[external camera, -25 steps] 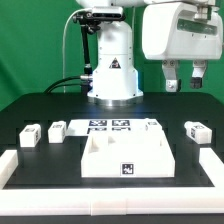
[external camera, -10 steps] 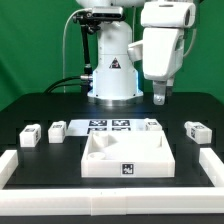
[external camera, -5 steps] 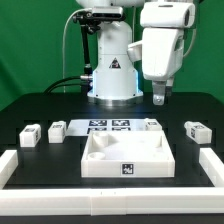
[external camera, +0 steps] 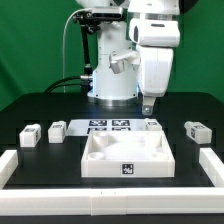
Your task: Assemble one leg
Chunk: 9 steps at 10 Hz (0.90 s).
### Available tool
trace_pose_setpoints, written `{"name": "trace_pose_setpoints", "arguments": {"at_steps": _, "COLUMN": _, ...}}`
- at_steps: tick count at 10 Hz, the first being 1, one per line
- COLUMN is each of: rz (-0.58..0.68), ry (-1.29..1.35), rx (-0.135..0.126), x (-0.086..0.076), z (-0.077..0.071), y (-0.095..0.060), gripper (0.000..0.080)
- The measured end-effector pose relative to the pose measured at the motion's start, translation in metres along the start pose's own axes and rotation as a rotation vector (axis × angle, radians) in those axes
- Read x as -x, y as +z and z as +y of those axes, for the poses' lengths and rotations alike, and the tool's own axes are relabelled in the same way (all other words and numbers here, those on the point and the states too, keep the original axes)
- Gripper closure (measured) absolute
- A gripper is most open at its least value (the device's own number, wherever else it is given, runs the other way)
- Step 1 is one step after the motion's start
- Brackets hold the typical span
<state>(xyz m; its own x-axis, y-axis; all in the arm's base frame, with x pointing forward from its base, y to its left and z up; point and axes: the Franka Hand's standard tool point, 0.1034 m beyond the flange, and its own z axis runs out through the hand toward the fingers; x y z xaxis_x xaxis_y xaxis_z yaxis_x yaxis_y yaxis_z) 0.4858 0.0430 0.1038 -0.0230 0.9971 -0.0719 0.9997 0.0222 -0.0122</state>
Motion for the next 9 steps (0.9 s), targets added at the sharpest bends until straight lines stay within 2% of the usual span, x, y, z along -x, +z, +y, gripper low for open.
{"name": "trace_pose_setpoints", "arguments": {"at_steps": 2, "rz": 0.000, "ry": -0.002, "rx": -0.003, "x": 0.001, "z": 0.000, "y": 0.001, "gripper": 0.0150}}
{"name": "trace_pose_setpoints", "arguments": {"at_steps": 3, "rz": 0.001, "ry": -0.006, "rx": -0.013, "x": 0.005, "z": -0.002, "y": 0.006, "gripper": 0.0150}}
{"name": "trace_pose_setpoints", "arguments": {"at_steps": 4, "rz": 0.016, "ry": -0.050, "rx": -0.004, "x": 0.012, "z": -0.016, "y": 0.021, "gripper": 0.0150}}
{"name": "trace_pose_setpoints", "arguments": {"at_steps": 5, "rz": 0.029, "ry": -0.053, "rx": -0.006, "x": 0.017, "z": -0.034, "y": 0.036, "gripper": 0.0150}}
{"name": "trace_pose_setpoints", "arguments": {"at_steps": 6, "rz": 0.037, "ry": -0.052, "rx": -0.038, "x": 0.020, "z": -0.049, "y": 0.054, "gripper": 0.0150}}
{"name": "trace_pose_setpoints", "arguments": {"at_steps": 7, "rz": 0.046, "ry": -0.046, "rx": -0.069, "x": 0.021, "z": -0.057, "y": 0.073, "gripper": 0.0150}}
{"name": "trace_pose_setpoints", "arguments": {"at_steps": 9, "rz": 0.057, "ry": -0.041, "rx": -0.106, "x": 0.024, "z": -0.066, "y": 0.094, "gripper": 0.0150}}
